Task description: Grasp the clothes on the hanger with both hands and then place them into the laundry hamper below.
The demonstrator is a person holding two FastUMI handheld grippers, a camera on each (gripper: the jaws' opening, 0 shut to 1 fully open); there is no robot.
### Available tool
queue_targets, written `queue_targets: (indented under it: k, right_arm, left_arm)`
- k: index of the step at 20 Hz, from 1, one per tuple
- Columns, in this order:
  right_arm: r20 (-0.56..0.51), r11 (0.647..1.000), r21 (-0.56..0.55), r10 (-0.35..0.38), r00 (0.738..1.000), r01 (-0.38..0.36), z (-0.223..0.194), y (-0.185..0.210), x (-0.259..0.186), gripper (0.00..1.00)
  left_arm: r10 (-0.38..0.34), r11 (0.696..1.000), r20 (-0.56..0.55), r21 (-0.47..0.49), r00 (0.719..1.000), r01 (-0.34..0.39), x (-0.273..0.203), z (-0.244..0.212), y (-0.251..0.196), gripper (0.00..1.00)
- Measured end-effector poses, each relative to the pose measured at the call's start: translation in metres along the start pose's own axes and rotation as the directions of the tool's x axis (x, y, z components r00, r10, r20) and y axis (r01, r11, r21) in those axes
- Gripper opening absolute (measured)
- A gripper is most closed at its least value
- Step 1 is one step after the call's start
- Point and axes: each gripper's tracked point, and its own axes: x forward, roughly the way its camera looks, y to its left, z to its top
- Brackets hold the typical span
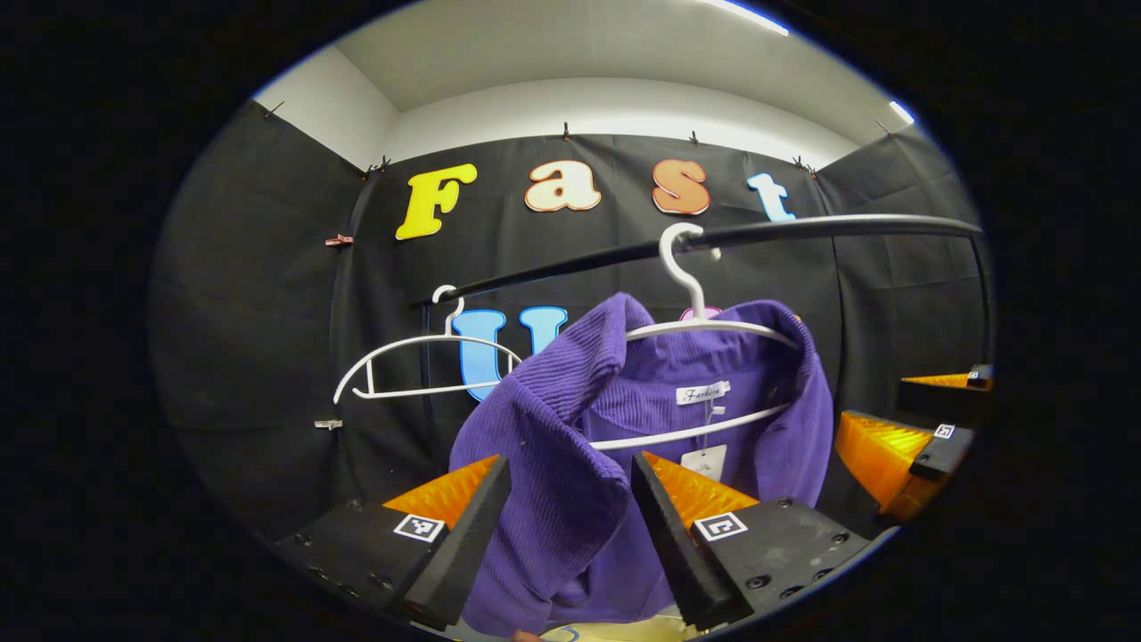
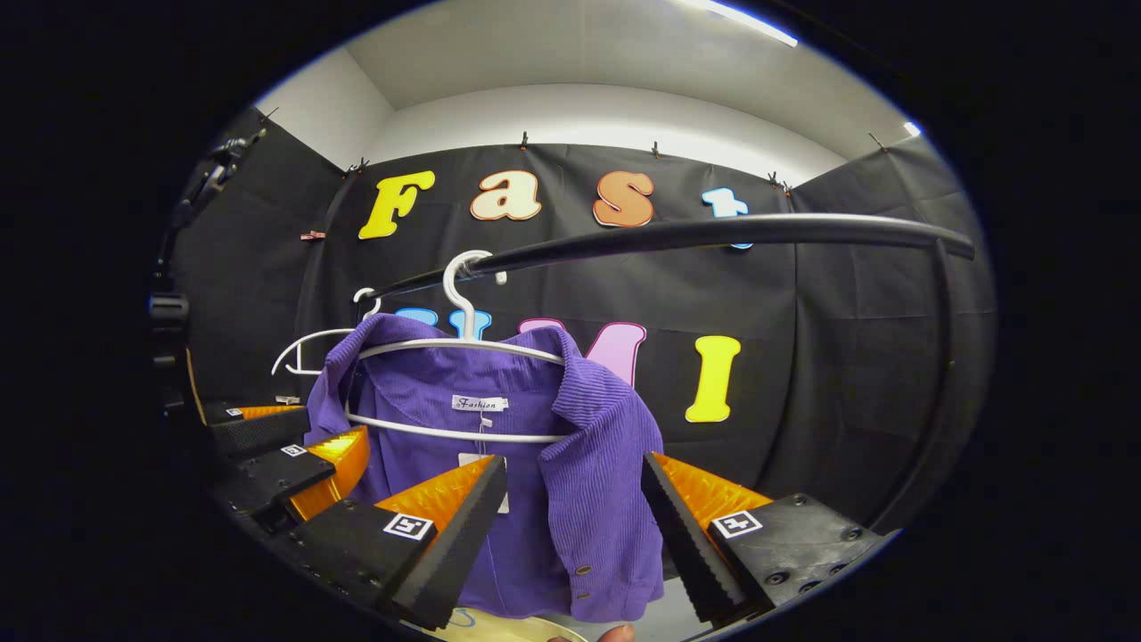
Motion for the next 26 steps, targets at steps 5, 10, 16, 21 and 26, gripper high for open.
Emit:
queue_targets:
  k: [5,10,16,21,26]
  right_arm:
    - [0.035,1.0,-0.001,0.012,0.999,-0.012,-0.01,0.006,0.048,0.97]
    - [0.032,1.0,0.026,-0.012,0.999,0.012,-0.028,0.005,0.083,0.98]
    - [-0.052,0.998,0.057,-0.016,0.999,0.019,-0.056,-0.002,0.096,0.41]
    - [-0.043,0.998,0.07,0.002,0.999,0.001,-0.048,-0.018,0.08,0.04]
    - [0.043,0.996,-0.042,-0.079,0.996,0.08,-0.024,-0.046,0.059,0.04]
  left_arm:
    - [0.011,1.0,-0.007,0.002,1.0,-0.01,0.034,-0.012,0.003,0.6]
    - [0.035,0.999,-0.013,-0.026,0.999,-0.036,0.039,-0.014,0.011,0.17]
    - [0.05,0.999,-0.042,-0.008,0.998,-0.05,0.042,-0.019,0.018,0.1]
    - [0.023,1.0,-0.042,-0.007,0.999,-0.024,0.041,-0.016,0.019,0.07]
    - [0.009,1.0,-0.058,-0.006,0.998,-0.009,0.039,-0.016,0.018,0.05]
